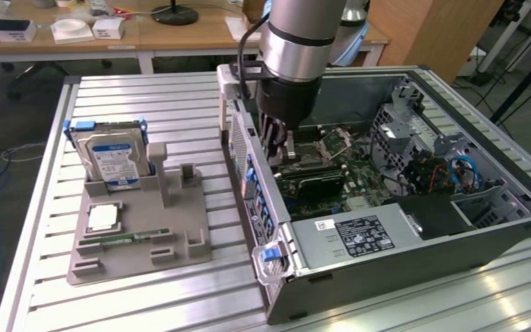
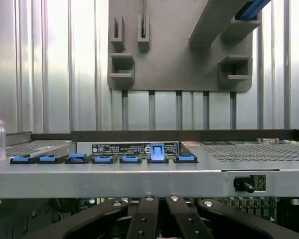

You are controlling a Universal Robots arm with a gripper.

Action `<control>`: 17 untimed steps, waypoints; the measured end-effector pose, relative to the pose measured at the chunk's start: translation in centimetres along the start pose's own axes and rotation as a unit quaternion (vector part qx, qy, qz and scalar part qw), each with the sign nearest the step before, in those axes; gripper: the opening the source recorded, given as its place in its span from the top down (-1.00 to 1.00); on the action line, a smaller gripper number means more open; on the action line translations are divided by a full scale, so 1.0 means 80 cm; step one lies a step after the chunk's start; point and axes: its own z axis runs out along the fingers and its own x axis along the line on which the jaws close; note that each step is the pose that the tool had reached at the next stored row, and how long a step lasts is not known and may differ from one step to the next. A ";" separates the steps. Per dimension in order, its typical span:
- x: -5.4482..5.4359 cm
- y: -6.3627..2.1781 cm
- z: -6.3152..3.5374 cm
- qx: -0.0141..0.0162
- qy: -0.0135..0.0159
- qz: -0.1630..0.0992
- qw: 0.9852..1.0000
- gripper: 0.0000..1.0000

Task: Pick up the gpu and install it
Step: 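Press down on the gpu until it lock into place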

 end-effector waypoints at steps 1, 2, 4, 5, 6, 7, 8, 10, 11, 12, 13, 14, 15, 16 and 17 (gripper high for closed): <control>0.000 0.000 0.000 0.000 0.000 0.000 1.000 0.79; 0.000 0.000 0.000 0.000 0.000 0.000 1.000 0.79; 0.000 0.001 0.002 0.001 0.000 0.000 1.000 0.79; 0.000 0.000 0.006 0.002 0.002 0.000 1.000 0.79; -0.001 0.000 0.006 0.003 0.003 0.000 1.000 0.79; -0.001 0.000 0.006 0.003 0.003 0.001 1.000 0.79; -0.001 -0.001 0.006 0.002 0.003 0.000 1.000 0.79; -0.001 -0.002 0.006 0.002 0.003 0.001 1.000 0.79; -0.002 -0.003 0.006 0.003 0.003 0.001 1.000 0.79; -0.002 -0.005 0.007 0.004 0.001 0.001 1.000 0.79; -0.001 -0.005 0.008 0.004 0.001 0.001 1.000 0.79; -0.001 -0.006 0.008 0.004 0.001 0.001 1.000 0.79; -0.001 -0.007 0.008 0.004 0.001 0.001 1.000 0.79; -0.002 -0.011 0.012 0.007 -0.002 0.000 1.000 0.79; -0.002 -0.013 0.011 0.005 -0.001 0.001 1.000 0.79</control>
